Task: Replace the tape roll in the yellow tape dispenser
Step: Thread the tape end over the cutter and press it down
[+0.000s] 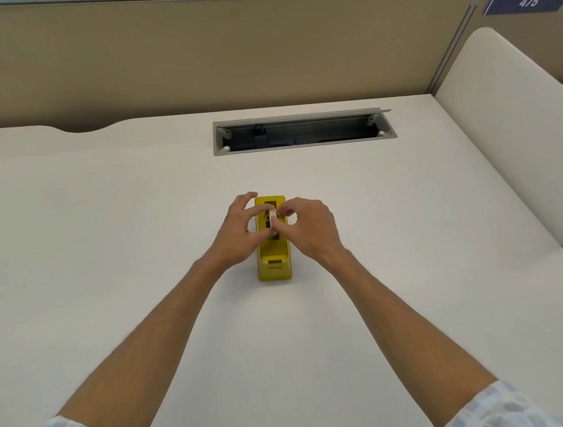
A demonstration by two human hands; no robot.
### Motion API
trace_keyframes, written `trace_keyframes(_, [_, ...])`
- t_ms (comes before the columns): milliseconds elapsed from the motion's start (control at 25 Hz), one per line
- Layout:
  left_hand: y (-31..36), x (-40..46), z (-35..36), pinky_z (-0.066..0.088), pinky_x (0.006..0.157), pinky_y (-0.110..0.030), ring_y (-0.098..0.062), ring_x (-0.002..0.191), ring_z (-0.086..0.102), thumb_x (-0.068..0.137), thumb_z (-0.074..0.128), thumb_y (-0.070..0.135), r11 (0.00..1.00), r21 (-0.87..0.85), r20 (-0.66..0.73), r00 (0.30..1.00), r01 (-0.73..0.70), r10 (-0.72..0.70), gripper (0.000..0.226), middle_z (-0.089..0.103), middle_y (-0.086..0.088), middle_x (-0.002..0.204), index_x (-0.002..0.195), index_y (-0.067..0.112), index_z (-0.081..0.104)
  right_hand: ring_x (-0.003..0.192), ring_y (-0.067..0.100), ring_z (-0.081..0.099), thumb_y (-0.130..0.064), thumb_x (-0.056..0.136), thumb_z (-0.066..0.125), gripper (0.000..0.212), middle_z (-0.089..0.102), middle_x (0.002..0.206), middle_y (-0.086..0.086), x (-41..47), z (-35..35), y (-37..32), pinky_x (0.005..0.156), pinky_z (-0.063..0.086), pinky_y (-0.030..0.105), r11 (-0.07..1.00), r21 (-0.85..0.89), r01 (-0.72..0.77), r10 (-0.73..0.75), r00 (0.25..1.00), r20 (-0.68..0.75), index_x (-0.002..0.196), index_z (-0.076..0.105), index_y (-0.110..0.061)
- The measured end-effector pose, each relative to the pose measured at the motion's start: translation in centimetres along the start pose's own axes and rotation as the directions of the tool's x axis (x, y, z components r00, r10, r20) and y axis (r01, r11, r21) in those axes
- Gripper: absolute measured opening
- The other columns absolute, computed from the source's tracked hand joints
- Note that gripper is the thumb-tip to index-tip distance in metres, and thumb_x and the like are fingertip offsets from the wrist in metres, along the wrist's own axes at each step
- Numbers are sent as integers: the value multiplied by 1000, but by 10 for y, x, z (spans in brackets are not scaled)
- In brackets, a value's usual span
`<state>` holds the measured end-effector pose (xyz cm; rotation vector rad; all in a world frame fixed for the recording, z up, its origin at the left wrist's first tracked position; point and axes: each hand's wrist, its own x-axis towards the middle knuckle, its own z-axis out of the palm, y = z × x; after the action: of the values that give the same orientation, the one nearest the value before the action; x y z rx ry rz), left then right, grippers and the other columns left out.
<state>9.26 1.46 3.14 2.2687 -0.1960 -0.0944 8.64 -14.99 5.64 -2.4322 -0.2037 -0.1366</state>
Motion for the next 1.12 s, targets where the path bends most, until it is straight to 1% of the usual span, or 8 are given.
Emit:
trace_keyframes(120, [3, -1, 1, 24, 112, -40, -19, 145, 19, 81, 74, 33, 999, 20, -29, 999, -27, 27, 47, 30, 3, 154, 125, 30, 59, 87, 14, 67, -36, 84, 65, 24, 75, 95, -5, 1, 1, 0, 76, 54, 34, 1000, 6, -1, 1, 1000, -2, 98, 73, -18])
trace_keyframes(240, [6, -1, 1, 25, 111, -39, -18, 145, 19, 80, 74, 33, 998, 31, -46, 998, -52, 53, 45, 31, 3, 154, 122, 30, 58, 87, 13, 67, -36, 85, 64, 24, 75, 96, -5, 1, 1, 0, 77, 54, 34, 1000, 8, -1, 1, 1000, -4, 99, 73, -18])
trace_keyframes(400, [7, 3, 1, 27, 114, -45, -19, 147, 15, 86, 67, 35, 999, 53, 0, 1000, -11, 11, 55, 27, 2, 156, 136, 25, 47, 88, 13, 67, -35, 84, 65, 25, 75, 96, -3, 2, 1, 0, 78, 54, 33, 1000, 15, 5, -4, 1000, -6, 99, 73, -17])
trace_keyframes(520, [7, 2, 3, 25, 117, -48, -18, 147, 13, 88, 66, 33, 999, 45, 13, 1000, -16, 15, 47, 28, 2, 156, 132, 22, 55, 88, 12, 67, -35, 84, 65, 25, 74, 96, -4, 3, 0, 1, 76, 53, 30, 1000, 27, 4, -4, 1000, -13, 100, 72, -17])
trace_keyframes(680, [10, -2, 3, 24, 115, -43, -18, 146, 16, 83, 73, 27, 999, 31, -30, 999, -42, 43, 50, 32, 1, 154, 129, 23, 57, 86, 11, 66, -34, 84, 65, 22, 73, 93, -5, 3, -2, 1, 73, 52, 30, 999, 44, 16, -16, 1000, -9, 101, 72, -21])
trace_keyframes(800, [12, -2, 2, 24, 114, -42, -19, 145, 19, 80, 76, 25, 999, 32, -44, 998, -43, 44, 51, 34, 0, 152, 128, 22, 58, 88, 11, 66, -35, 85, 63, 22, 73, 95, -6, 3, -2, 0, 74, 52, 31, 999, 35, 3, -3, 1000, 12, 102, 73, -24])
trace_keyframes(1000, [12, 0, 3, 24, 108, -32, -19, 142, 26, 77, 78, 21, 999, 4, -57, 998, -41, 41, 45, 37, -1, 149, 118, 22, 60, 90, 11, 66, -39, 87, 63, 22, 74, 100, -8, 5, -2, 1, 76, 51, 32, 1000, 19, -15, 15, 1000, 22, 99, 74, -23])
trace_keyframes(1120, [12, 2, 3, 24, 108, -31, -18, 142, 25, 75, 79, 19, 999, 10, -47, 998, -34, 35, 47, 38, 0, 148, 118, 22, 59, 88, 15, 65, -36, 90, 61, 20, 72, 97, -7, 6, -3, 1, 73, 50, 32, 1000, 0, 8, -8, 1000, 18, 98, 75, -23])
